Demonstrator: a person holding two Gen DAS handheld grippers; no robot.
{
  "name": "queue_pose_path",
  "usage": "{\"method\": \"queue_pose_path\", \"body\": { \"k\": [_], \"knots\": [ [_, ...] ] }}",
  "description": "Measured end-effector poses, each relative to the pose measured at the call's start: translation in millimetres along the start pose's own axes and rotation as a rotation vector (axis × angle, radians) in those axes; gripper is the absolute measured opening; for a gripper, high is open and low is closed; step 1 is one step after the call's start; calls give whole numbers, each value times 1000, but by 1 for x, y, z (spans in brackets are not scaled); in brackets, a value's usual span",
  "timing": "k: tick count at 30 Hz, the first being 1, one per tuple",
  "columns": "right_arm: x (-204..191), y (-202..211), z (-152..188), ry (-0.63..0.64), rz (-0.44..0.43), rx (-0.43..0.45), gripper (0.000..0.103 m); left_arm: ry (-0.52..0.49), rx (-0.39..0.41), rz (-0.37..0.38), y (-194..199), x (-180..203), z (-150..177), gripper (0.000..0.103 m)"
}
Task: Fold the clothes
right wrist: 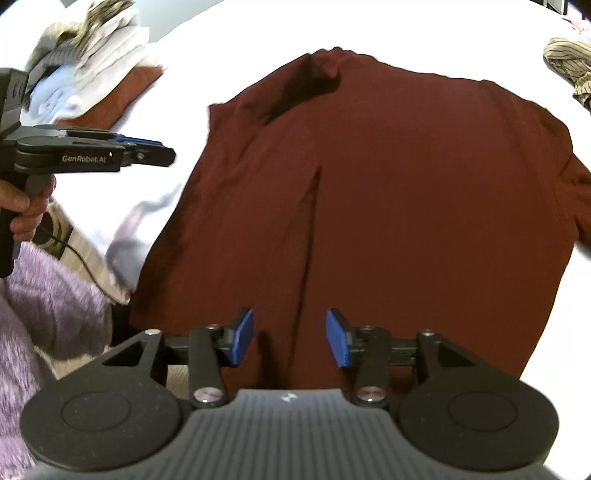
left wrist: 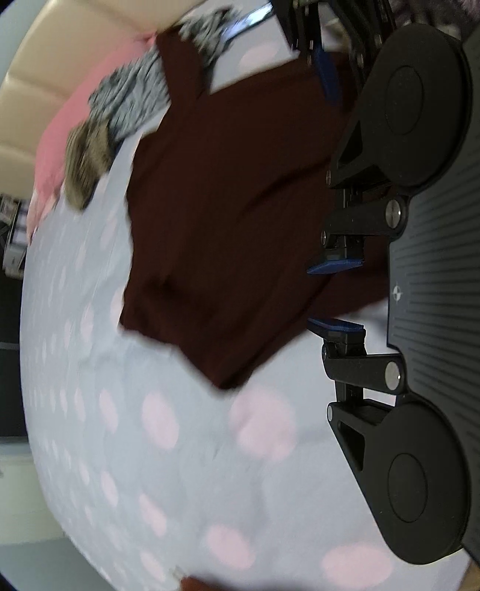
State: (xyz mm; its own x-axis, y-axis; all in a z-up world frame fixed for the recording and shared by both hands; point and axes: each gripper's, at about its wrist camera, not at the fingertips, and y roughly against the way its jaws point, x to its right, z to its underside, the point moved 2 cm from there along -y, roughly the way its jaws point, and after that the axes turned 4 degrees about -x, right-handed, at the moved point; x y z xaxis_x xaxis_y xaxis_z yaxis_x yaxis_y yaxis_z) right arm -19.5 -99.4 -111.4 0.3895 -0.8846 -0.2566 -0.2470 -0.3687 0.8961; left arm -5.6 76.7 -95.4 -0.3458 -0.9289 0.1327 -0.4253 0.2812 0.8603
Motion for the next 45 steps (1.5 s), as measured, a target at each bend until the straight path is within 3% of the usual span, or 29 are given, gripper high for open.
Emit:
{"method": "queue_pose_path", "body": {
  "k": [5,10,11,15,19,22,25,26,27,28,39,40,42,45],
  "knots": [
    [-23,-3,20,9,-6,2,48,-10,0,41,5,37,20,24],
    [-35,-18,27,40,8,-35,48,27,-1,40,8,49,30,24],
    [-37,-23,29,51,17,-46,45,38,-4,37,8,49,32,24],
    [-34,-28,32,72,56,-65,4,64,-19,42,7,53,38,24],
    [-17,-1,35,5,22,-23,2,74,-50,88,2,62,44,24],
    [0,11,37,-45,47,9,2,60,-77,98,-4,70,48,24],
    [6,14,41,-72,27,30,10,18,-82,38,-8,79,49,24],
    [4,14,42,-72,5,38,18,-1,-81,12,-8,82,48,24],
    [-2,14,42,-58,-16,46,36,-18,-80,-12,-9,83,48,24],
    [-10,13,42,-32,-23,51,40,-30,-81,-32,-9,85,48,24],
    [-41,-31,33,86,35,-25,40,-9,-84,-108,-3,80,45,27],
    [-40,-33,33,92,38,-27,38,-3,-84,-108,-2,79,45,27],
    [-39,-32,33,108,66,-28,13,9,-85,-97,-2,78,45,27],
    [-29,-27,30,72,42,-30,3,44,-95,-51,-4,75,45,27]
  ]
}}
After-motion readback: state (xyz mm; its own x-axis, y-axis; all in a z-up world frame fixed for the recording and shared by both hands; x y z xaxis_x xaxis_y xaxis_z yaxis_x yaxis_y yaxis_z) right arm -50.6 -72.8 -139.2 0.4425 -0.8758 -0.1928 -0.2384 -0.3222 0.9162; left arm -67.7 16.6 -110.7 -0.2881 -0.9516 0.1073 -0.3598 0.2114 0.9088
